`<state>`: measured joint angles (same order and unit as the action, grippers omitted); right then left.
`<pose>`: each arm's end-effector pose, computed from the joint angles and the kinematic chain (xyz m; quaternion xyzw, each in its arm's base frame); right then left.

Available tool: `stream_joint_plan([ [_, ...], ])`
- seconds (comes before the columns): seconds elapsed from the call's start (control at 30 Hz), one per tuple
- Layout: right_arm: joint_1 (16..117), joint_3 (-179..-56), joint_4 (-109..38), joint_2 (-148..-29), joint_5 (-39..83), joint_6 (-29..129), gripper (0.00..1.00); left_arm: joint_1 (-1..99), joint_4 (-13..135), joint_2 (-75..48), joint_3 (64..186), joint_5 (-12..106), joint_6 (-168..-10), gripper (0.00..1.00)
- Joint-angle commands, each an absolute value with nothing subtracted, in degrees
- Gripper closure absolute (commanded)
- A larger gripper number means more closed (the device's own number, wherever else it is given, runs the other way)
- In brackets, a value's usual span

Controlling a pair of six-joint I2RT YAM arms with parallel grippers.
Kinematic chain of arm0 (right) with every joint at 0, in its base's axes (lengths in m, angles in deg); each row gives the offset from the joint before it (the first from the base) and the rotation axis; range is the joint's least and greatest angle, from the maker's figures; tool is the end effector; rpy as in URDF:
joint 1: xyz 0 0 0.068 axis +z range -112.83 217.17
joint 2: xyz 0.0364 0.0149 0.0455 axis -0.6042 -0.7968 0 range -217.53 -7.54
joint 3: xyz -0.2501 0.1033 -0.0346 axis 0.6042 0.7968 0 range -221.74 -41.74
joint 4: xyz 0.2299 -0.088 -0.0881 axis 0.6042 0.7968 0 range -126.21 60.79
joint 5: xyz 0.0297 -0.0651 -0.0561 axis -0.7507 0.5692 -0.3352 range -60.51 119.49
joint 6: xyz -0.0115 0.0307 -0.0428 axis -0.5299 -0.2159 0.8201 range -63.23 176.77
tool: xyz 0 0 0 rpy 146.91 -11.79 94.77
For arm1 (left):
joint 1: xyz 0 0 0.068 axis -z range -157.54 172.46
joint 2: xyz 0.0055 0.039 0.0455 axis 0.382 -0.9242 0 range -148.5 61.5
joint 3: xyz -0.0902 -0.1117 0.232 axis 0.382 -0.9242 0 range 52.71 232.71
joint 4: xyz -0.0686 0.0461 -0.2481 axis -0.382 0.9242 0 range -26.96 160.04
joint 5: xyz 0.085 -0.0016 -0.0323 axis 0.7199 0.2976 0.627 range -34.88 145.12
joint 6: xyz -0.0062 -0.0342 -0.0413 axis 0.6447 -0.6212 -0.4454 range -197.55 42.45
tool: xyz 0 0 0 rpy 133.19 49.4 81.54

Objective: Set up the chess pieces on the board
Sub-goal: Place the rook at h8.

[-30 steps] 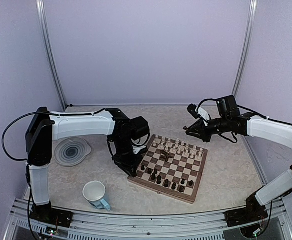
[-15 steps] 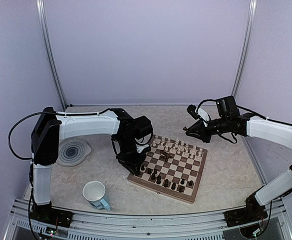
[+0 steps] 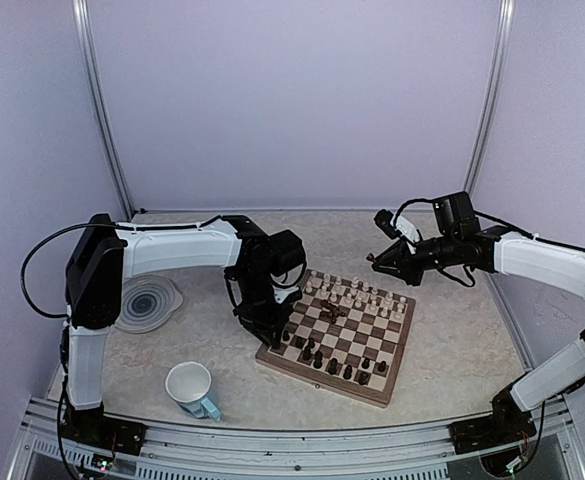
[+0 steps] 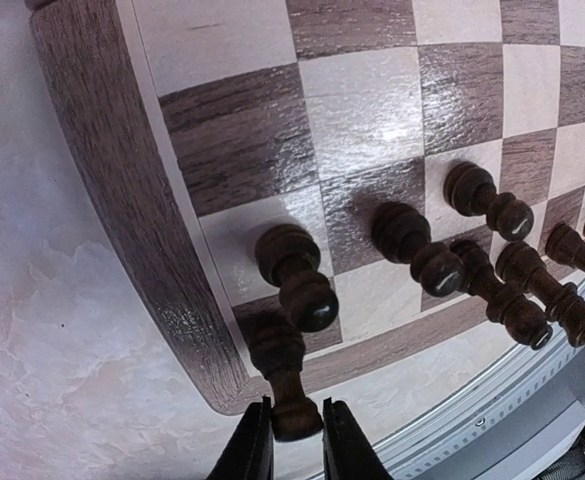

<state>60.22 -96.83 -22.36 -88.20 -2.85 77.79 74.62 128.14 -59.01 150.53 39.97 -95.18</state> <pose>0.2728 0.1367 0.2563 -0.4360 0.7604 0.2590 0.4057 0.2425 -0.3274 0.1934 -0.2966 -0.9457 0.1191 0.0597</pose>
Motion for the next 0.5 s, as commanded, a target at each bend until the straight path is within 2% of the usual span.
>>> stream_joint_plan([
  [0.0, 59.5, -96.0, -22.2, -86.5, -3.4, 78.1, 1.0, 74.3, 128.1, -59.9, 152.4, 40.3, -94.6, 0.78],
  [0.47, 59.4, -96.0, -22.2, -86.4, -3.3, 78.3, 1.0, 74.9, 127.2, -60.1, 152.9, 38.2, -94.2, 0.77],
])
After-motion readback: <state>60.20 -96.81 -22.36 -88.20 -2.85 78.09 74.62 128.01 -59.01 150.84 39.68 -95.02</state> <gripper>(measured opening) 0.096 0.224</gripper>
